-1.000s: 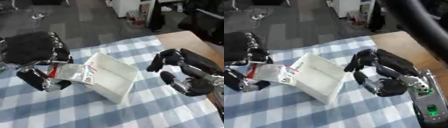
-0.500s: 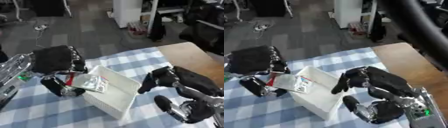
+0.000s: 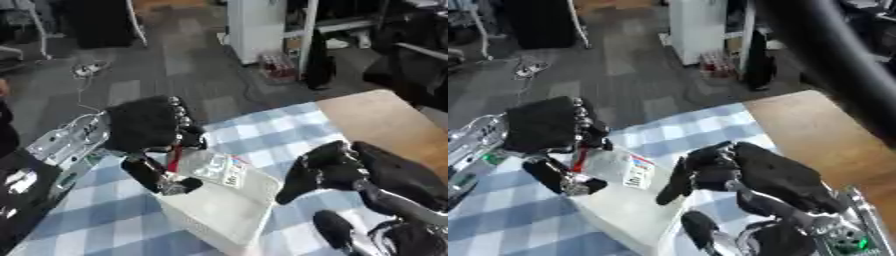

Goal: Pick up objects on the table and place them in the box.

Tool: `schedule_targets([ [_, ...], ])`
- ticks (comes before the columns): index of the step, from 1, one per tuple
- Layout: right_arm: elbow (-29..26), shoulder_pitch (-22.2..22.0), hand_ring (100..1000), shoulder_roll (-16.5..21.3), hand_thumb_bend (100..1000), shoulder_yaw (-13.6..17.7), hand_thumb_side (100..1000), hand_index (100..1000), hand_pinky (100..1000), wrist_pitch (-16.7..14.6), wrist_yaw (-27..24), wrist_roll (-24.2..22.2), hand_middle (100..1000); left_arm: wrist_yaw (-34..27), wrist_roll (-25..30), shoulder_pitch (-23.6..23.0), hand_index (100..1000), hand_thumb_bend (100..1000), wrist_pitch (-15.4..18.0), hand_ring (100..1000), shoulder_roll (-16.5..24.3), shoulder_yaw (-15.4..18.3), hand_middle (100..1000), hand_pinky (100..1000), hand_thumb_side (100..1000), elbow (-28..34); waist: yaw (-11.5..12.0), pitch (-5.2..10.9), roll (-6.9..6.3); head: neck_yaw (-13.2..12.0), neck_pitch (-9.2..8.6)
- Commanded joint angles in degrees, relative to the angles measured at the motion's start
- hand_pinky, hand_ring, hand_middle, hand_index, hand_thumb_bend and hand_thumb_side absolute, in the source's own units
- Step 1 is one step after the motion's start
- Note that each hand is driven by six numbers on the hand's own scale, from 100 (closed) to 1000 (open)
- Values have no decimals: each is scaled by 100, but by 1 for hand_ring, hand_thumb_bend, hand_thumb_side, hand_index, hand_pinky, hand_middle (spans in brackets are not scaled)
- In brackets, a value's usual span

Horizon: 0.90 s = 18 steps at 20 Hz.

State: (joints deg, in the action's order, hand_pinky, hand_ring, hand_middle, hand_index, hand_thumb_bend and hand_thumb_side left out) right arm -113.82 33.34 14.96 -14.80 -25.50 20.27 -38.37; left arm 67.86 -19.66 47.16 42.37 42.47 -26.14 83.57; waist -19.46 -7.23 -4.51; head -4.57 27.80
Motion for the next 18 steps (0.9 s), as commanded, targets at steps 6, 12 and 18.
schedule_targets([
  [6, -77, 57, 534, 1, 100, 64, 1000, 748, 488, -1348, -2, -1359, 584, 500, 812, 114, 830, 113, -164, 854, -150, -176, 848, 863, 1000, -380, 17, 70, 40, -21, -121],
  [12, -77, 17, 535, 26, 100, 81, 1000, 750, 488, -1317, 32, -1359, 585, 246, 1174, 88, 839, 112, -248, 890, -128, -147, 876, 928, 1000, -367, 55, 77, 58, 71, -123],
  [18, -77, -94, 536, 120, 100, 134, 1000, 751, 486, -1243, 116, -1359, 584, -712, 1130, -376, 821, 117, -685, 797, 179, 253, 839, 781, 1000, 392, 188, 119, 63, 189, 55],
])
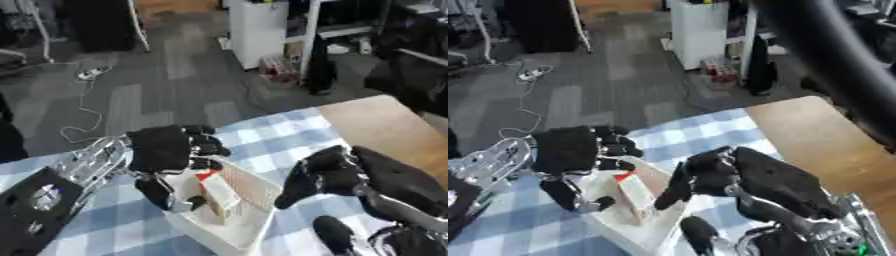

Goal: Pick up objects on the table and place them in the box.

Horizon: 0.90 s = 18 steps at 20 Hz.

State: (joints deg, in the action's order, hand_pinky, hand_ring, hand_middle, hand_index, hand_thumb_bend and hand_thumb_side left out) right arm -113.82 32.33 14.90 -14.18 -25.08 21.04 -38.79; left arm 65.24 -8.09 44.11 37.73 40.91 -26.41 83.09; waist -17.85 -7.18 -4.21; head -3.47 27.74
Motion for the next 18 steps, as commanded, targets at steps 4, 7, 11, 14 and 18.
schedule_targets([
  [4, -77, -150, 538, 262, 100, 79, 1000, 752, 485, -1217, 104, -1318, 585, -1628, 129, -873, 785, 113, -802, 742, 874, 669, 801, 681, 1000, 1351, 158, 180, 45, 170, 317],
  [7, -77, -336, 539, 375, 100, 116, 1000, 754, 484, -1150, 156, -1318, 584, -2555, 270, -1716, 766, 116, -1217, 653, 1218, 1000, 754, 552, 1000, 2027, 310, 218, 107, 274, 472],
  [11, -77, -548, 539, 471, 100, 182, 1000, 757, 480, -1040, 235, -1318, 582, -3507, 273, -2767, 746, 111, -1781, 570, 1372, 1415, 702, 437, 1000, 2889, 488, 229, 212, 344, 586],
  [14, -77, -778, 538, 529, 100, 321, 1000, 759, 477, -916, 303, -1318, 581, -3909, 154, -3389, 749, 115, -2052, 521, 1058, 1729, 667, 378, 1000, 3117, 666, 236, 324, 443, 727],
  [18, -77, -1161, 536, 627, 100, 585, 1000, 763, 473, -684, 432, -1318, 581, -4078, 238, -3858, 753, 119, -1950, 518, 257, 1965, 663, 351, 1000, 3148, 950, 253, 462, 683, 1159],
])
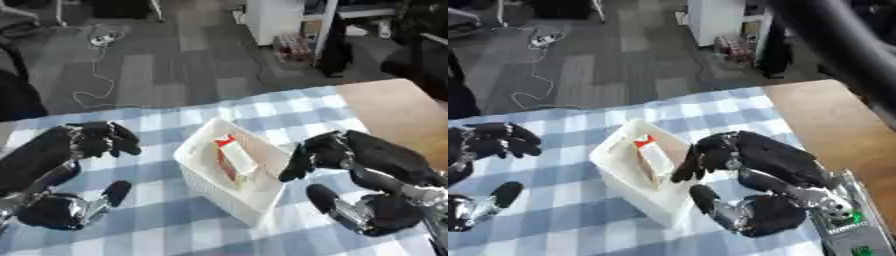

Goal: Pick up objects on the table and place them in the box.

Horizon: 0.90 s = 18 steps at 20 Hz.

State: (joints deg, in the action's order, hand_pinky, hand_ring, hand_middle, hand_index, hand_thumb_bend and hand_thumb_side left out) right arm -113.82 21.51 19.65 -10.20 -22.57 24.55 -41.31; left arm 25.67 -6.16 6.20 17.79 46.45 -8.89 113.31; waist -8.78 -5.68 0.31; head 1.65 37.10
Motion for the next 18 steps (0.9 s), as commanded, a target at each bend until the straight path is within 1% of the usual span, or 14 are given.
schedule_targets([
  [1, -77, -192, 536, 189, 100, 291, 1000, 761, 473, -840, 150, -1066, 579, -100, 80, -135, 751, 122, 97, 511, -487, 259, 660, 343, 1000, 127, 124, 124, 43, 243, 420],
  [2, -77, -281, 534, 215, 100, 387, 1000, 757, 472, -757, 207, -1066, 576, -88, 100, -169, 749, 122, 145, 504, -641, 288, 655, 338, 1000, 128, 190, 145, 64, 285, 540],
  [3, -77, -363, 525, 237, 100, 500, 1000, 738, 464, -695, 238, -1066, 562, -93, 116, -173, 728, 125, 186, 465, -803, 320, 613, 317, 1000, 128, 263, 175, 93, 312, 622],
  [4, -77, -434, 525, 259, 100, 622, 1000, 738, 464, -672, 223, -1066, 562, -109, 165, -158, 728, 125, 224, 465, -945, 349, 613, 317, 1000, 128, 326, 198, 112, 346, 663],
  [6, -77, -605, 517, 311, 100, 798, 1000, 729, 454, -731, 84, -972, 554, -200, 274, -47, 727, 129, 287, 458, -1175, 398, 609, 311, 1000, 128, 480, 248, 167, 526, 692],
  [7, -77, -691, 508, 344, 100, 850, 1000, 710, 444, -781, 14, -909, 541, -269, 315, 11, 715, 130, 301, 454, -1249, 411, 614, 305, 1000, 128, 547, 270, 189, 633, 688],
  [8, -77, -795, 505, 386, 100, 887, 1000, 702, 442, -838, -47, -824, 536, -354, 350, 88, 712, 130, 340, 452, -1277, 386, 612, 303, 1000, 128, 615, 290, 206, 743, 664],
  [9, -77, -880, 501, 420, 100, 917, 1000, 694, 437, -894, -89, -734, 530, -448, 367, 160, 696, 132, 401, 444, -1297, 360, 604, 297, 1000, 128, 674, 304, 216, 838, 608],
  [11, -77, -1007, 494, 460, 100, 972, 1000, 687, 432, -990, -114, -551, 521, -612, 348, 260, 694, 134, 526, 438, -1331, 331, 599, 294, 1000, 128, 762, 319, 232, 969, 485],
  [15, -77, -1135, 489, 460, 100, 975, 998, 681, 423, -1155, -79, -248, 514, -782, 252, 311, 689, 134, 689, 433, -1371, 329, 596, 290, 1000, 128, 865, 314, 251, 1116, 235],
  [18, -77, -1152, 486, 431, 100, 909, 991, 680, 420, -1249, -84, -152, 511, -799, 187, 313, 689, 134, 740, 434, -1362, 335, 597, 293, 1000, 128, 883, 306, 253, 1176, 130],
])
